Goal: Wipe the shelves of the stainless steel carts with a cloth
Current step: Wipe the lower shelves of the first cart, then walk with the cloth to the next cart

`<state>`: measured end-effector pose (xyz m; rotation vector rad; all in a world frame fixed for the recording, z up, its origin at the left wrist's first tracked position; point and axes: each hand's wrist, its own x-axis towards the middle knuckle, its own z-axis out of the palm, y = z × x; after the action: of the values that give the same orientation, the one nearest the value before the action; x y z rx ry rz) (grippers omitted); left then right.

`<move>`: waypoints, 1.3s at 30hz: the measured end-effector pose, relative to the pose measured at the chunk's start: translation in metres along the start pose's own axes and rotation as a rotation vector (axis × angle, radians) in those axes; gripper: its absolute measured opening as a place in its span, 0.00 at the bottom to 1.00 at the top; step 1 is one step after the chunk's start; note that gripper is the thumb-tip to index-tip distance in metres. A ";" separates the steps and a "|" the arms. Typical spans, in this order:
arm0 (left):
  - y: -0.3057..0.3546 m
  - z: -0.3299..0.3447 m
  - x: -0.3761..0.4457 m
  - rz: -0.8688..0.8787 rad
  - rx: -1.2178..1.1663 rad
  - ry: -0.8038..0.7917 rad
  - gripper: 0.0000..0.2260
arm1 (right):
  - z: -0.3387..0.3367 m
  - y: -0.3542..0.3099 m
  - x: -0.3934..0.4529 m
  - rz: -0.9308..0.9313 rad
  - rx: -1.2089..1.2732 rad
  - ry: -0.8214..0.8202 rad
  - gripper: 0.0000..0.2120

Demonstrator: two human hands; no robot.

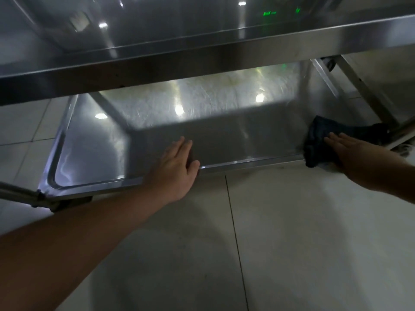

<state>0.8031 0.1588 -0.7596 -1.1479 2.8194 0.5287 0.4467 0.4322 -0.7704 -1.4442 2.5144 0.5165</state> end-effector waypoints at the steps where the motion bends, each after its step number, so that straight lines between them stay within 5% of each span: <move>1: 0.000 0.001 -0.001 0.000 -0.002 -0.001 0.30 | -0.003 -0.007 -0.003 0.011 0.039 0.051 0.31; 7: -0.006 0.002 -0.001 0.033 0.092 -0.068 0.30 | -0.037 -0.063 -0.012 -0.084 0.138 0.143 0.25; 14: -0.006 -0.020 -0.021 -0.001 0.144 -0.152 0.30 | -0.090 -0.136 -0.012 -0.261 0.126 -0.141 0.30; 21: 0.014 -0.080 -0.096 -0.139 0.172 -0.405 0.32 | -0.139 -0.187 -0.068 -0.209 0.358 -0.436 0.26; 29: 0.043 -0.227 -0.196 -0.261 0.079 -0.543 0.30 | -0.269 -0.212 -0.164 -0.289 0.278 -0.629 0.28; 33: 0.050 -0.321 -0.245 -0.325 0.040 -0.552 0.29 | -0.372 -0.221 -0.208 -0.318 0.258 -0.644 0.23; 39: 0.030 -0.476 -0.311 -0.435 -0.013 -0.466 0.28 | -0.547 -0.277 -0.263 -0.425 0.190 -0.650 0.30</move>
<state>1.0454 0.2289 -0.2491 -1.3729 2.1036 0.6690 0.8208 0.2989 -0.2338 -1.3936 1.6556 0.5366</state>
